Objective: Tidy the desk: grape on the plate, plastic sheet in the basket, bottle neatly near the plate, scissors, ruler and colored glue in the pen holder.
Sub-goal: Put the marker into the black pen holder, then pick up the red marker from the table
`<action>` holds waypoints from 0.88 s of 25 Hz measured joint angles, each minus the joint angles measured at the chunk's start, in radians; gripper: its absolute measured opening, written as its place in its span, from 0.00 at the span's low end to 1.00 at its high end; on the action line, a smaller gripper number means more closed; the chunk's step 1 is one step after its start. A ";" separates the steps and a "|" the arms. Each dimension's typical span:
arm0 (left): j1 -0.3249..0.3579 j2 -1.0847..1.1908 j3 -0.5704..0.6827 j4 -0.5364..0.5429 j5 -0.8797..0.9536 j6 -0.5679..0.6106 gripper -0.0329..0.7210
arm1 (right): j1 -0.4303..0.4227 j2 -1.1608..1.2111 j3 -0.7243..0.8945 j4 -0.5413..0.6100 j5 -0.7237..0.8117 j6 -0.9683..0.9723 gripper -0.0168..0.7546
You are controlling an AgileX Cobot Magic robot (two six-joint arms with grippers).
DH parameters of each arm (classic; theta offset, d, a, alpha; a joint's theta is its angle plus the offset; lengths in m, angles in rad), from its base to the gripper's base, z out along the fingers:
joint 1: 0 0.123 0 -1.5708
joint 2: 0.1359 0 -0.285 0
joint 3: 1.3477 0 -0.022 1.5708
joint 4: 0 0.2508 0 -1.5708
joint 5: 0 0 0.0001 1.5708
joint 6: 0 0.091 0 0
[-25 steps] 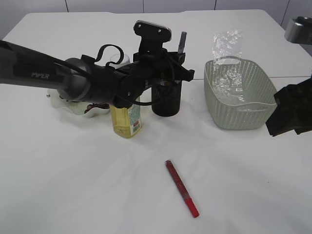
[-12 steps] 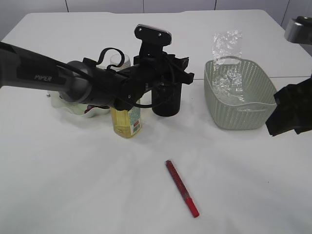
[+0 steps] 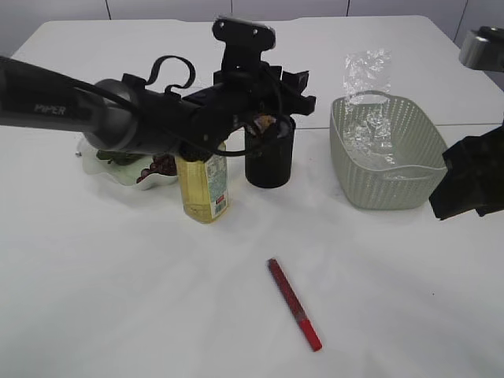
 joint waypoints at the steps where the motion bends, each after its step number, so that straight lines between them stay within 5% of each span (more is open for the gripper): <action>1: -0.002 -0.014 0.000 0.000 0.008 0.000 0.53 | 0.000 0.000 0.000 0.000 0.000 0.000 0.52; 8: -0.004 -0.164 0.000 0.000 0.165 0.000 0.53 | 0.000 0.000 0.000 0.000 0.000 0.000 0.52; 14: 0.004 -0.356 0.000 0.000 0.526 0.000 0.50 | 0.000 0.000 0.000 0.000 0.000 0.000 0.52; 22: 0.167 -0.611 0.000 0.000 1.089 0.000 0.50 | 0.000 0.000 0.000 0.000 0.045 -0.002 0.52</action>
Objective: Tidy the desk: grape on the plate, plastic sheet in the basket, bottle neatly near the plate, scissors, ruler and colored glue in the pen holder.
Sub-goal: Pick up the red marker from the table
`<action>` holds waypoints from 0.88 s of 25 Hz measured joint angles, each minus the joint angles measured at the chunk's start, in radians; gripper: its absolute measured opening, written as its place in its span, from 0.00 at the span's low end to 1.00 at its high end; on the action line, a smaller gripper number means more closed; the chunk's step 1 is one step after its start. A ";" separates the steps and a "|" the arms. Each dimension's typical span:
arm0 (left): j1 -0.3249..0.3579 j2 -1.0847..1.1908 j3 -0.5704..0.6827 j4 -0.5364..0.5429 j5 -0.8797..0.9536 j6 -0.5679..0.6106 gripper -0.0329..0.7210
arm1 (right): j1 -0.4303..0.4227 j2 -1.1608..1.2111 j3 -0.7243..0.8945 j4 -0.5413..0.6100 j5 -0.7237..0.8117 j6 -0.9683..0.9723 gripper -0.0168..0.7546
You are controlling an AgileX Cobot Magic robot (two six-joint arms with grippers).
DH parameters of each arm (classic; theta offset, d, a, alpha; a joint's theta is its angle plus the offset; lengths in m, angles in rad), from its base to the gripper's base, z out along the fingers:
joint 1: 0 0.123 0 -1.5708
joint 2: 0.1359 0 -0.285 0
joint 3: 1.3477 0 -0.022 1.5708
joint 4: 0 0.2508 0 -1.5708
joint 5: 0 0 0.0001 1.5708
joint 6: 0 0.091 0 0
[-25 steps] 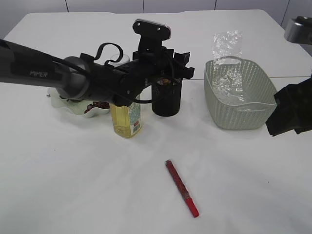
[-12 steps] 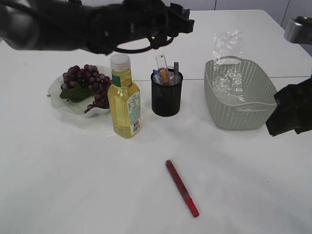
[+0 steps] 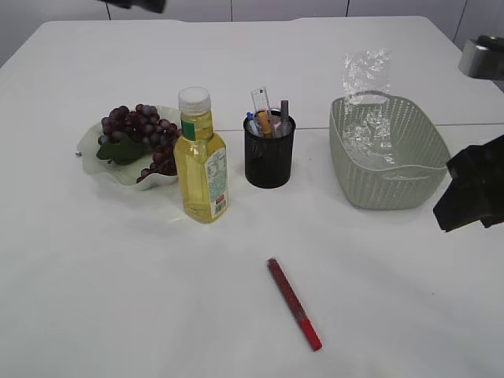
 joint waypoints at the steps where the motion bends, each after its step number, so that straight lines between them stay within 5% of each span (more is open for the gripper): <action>1: 0.028 -0.020 0.000 0.000 0.072 0.000 0.50 | 0.000 0.000 -0.002 0.003 0.007 0.000 0.52; 10: 0.294 -0.153 0.016 -0.041 0.472 -0.007 0.50 | 0.148 0.000 -0.035 -0.007 0.019 0.035 0.52; 22: 0.318 -0.390 0.477 -0.102 0.402 -0.051 0.50 | 0.316 0.066 -0.037 -0.057 0.019 0.116 0.52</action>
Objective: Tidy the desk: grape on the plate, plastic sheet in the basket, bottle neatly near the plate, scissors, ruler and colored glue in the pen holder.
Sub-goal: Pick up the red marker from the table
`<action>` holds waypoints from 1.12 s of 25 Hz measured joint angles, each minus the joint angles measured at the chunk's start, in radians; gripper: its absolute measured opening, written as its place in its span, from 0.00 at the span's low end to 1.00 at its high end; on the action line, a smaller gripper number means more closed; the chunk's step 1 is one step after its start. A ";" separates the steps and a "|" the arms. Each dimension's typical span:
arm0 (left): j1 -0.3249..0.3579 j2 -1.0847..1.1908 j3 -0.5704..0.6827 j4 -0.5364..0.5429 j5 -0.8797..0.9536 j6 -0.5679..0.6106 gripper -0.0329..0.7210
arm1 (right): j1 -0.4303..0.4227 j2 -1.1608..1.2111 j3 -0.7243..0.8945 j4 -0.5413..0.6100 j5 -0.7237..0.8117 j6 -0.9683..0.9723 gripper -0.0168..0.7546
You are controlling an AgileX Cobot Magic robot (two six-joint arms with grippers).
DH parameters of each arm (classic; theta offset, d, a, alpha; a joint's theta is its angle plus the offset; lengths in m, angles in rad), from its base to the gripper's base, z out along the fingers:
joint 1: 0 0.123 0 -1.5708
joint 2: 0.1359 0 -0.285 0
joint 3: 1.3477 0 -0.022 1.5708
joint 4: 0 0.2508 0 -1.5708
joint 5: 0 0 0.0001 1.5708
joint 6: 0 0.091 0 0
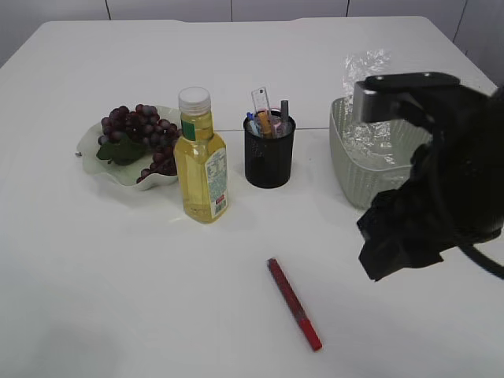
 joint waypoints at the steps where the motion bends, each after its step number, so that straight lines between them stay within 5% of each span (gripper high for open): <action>1: 0.000 -0.018 0.035 -0.011 -0.006 -0.002 0.50 | 0.009 0.015 0.000 -0.002 0.000 0.000 0.52; 10: 0.000 -0.164 0.195 -0.021 -0.002 -0.004 0.50 | 0.045 0.226 -0.002 -0.023 -0.045 0.002 0.52; 28: 0.000 -0.204 0.198 -0.021 0.022 -0.004 0.50 | 0.111 0.512 -0.032 -0.013 -0.258 0.036 0.52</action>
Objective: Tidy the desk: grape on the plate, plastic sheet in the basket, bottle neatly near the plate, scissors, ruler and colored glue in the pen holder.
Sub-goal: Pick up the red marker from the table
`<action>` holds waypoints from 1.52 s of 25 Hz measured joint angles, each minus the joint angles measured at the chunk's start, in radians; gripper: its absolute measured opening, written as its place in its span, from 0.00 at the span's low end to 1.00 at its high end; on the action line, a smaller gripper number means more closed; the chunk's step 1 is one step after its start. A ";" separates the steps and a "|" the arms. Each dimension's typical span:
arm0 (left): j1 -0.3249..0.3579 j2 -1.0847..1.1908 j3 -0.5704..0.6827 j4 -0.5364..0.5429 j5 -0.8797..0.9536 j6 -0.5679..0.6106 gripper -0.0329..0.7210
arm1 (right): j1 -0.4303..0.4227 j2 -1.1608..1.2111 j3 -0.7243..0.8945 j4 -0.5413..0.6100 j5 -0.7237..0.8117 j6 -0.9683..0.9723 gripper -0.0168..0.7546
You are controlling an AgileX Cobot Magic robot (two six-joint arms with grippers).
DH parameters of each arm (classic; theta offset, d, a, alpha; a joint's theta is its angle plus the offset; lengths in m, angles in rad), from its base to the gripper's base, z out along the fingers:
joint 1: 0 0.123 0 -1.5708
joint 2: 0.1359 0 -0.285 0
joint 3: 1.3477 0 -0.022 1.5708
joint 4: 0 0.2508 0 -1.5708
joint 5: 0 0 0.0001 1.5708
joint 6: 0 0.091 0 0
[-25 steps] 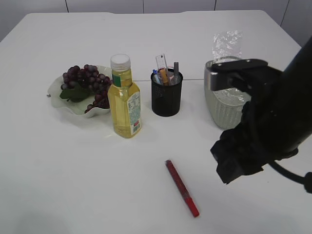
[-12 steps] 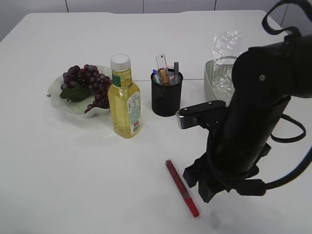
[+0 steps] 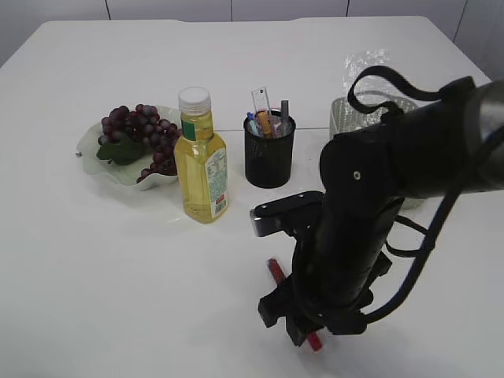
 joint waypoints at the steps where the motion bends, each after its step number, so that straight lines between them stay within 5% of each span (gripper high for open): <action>1: 0.000 0.000 0.000 0.002 0.000 0.000 0.50 | 0.005 0.009 0.000 0.002 -0.007 0.006 0.52; 38: 0.000 0.000 0.000 0.026 0.000 0.000 0.49 | 0.006 0.111 -0.004 -0.011 -0.061 0.033 0.41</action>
